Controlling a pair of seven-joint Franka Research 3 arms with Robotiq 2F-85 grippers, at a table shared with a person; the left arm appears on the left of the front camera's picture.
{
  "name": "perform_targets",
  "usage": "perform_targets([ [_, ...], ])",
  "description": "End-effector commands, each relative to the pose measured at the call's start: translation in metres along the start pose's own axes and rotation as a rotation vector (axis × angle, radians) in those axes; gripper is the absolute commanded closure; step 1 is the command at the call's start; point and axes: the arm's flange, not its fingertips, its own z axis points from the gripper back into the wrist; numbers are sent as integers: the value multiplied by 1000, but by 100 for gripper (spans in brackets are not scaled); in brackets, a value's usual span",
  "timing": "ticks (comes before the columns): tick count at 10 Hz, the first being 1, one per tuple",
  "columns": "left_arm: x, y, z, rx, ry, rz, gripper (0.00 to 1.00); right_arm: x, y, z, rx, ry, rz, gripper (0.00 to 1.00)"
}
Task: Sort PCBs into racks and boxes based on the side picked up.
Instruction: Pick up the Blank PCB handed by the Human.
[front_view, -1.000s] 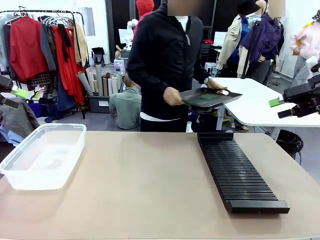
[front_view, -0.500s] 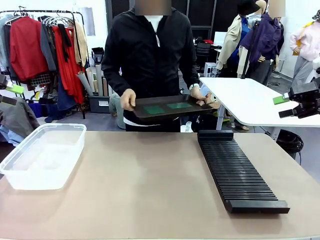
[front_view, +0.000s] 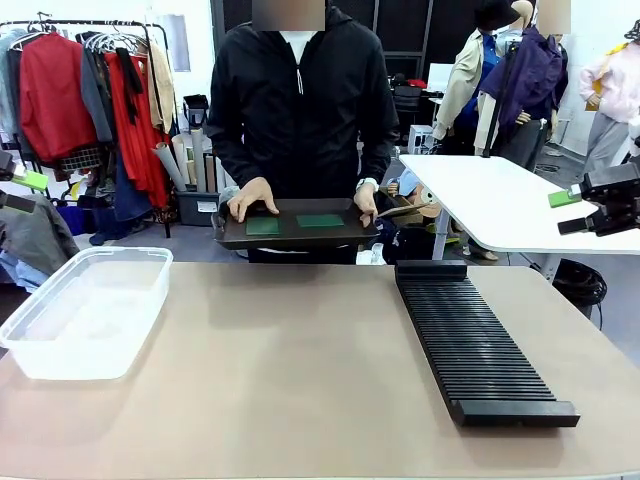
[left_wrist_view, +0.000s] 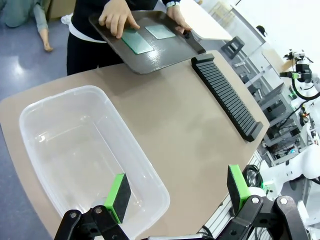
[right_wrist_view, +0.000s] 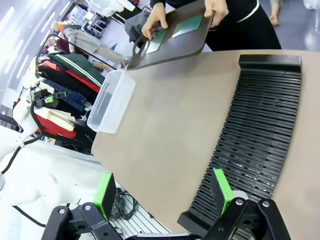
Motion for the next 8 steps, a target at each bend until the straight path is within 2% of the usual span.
perform_targets([
  [1, 1, -1, 1, 3, -5, 1, 0, 0, 1, -1, -3, 0, -4, 0],
  [8, 1, -1, 1, 3, -5, 1, 0, 0, 1, -1, -3, 0, -4, 0],
])
